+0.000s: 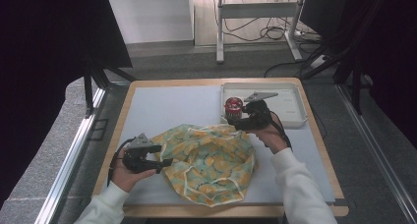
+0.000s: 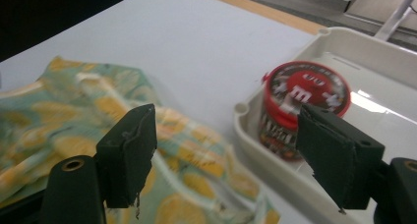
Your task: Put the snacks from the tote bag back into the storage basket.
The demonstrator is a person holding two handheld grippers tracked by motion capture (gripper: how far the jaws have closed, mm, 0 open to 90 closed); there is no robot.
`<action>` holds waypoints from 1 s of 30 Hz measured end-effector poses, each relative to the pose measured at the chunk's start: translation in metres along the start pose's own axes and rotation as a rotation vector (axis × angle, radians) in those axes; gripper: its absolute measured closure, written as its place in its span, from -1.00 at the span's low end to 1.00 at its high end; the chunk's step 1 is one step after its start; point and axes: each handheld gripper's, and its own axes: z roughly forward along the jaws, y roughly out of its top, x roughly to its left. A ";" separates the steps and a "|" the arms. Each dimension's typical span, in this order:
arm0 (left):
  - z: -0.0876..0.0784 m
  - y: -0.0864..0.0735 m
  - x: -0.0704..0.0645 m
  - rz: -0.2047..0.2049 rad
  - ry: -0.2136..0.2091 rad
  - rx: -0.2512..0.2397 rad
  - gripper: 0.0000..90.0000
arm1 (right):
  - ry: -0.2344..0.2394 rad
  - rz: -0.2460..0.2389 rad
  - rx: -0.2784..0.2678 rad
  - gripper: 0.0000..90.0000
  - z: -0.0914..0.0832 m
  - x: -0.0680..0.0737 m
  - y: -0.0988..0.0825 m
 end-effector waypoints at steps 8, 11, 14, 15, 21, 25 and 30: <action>0.000 0.000 0.001 -0.011 0.003 -0.001 -0.36 | 0.027 -0.043 0.005 -0.47 -0.020 0.026 -0.029; 0.000 0.000 0.000 -0.011 0.004 0.000 -0.36 | 0.039 -0.048 0.006 -0.47 -0.025 0.033 -0.040; 0.000 0.000 0.001 -0.010 0.005 0.002 -0.36 | 0.042 -0.047 0.007 -0.47 -0.031 0.039 -0.052; 0.000 0.000 0.001 -0.011 0.006 0.003 -0.36 | 0.045 -0.048 0.007 -0.47 -0.033 0.040 -0.055; 0.000 -0.001 0.001 -0.013 0.006 -0.001 -0.36 | 0.047 -0.035 -0.017 -0.46 -0.045 0.047 -0.082; 0.000 0.000 0.001 -0.011 0.007 -0.001 -0.36 | 0.044 -0.034 -0.018 -0.46 -0.048 0.048 -0.095; 0.000 0.000 0.001 -0.012 0.005 -0.002 -0.36 | 0.039 -0.031 -0.031 -0.46 -0.050 0.046 -0.099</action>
